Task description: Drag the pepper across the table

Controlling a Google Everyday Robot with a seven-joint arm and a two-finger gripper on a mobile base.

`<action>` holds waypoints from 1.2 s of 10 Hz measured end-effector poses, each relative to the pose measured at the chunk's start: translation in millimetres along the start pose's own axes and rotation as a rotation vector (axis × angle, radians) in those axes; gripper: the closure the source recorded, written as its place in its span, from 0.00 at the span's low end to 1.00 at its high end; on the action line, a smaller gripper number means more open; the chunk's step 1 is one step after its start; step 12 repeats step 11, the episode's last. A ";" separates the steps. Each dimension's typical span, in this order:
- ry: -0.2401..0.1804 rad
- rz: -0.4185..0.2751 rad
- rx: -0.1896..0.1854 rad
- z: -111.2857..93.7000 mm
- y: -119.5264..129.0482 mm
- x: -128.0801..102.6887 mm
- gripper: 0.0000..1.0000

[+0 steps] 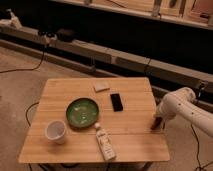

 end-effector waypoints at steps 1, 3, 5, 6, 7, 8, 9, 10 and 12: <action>-0.002 -0.007 0.010 4.5 -9.5 5.7 1.00; 0.001 -0.009 0.026 12.6 -21.7 19.3 1.00; 0.013 -0.018 0.042 16.3 -36.4 37.5 1.00; 0.021 -0.024 0.047 16.7 -43.0 48.2 1.00; 0.023 -0.032 0.043 17.5 -46.8 57.2 1.00; 0.024 -0.040 0.041 19.5 -51.3 65.9 1.00; 0.021 -0.049 0.048 22.5 -58.7 72.1 1.00; 0.017 -0.054 0.062 26.5 -65.1 77.7 1.00; 0.017 -0.056 0.074 28.6 -69.0 81.6 1.00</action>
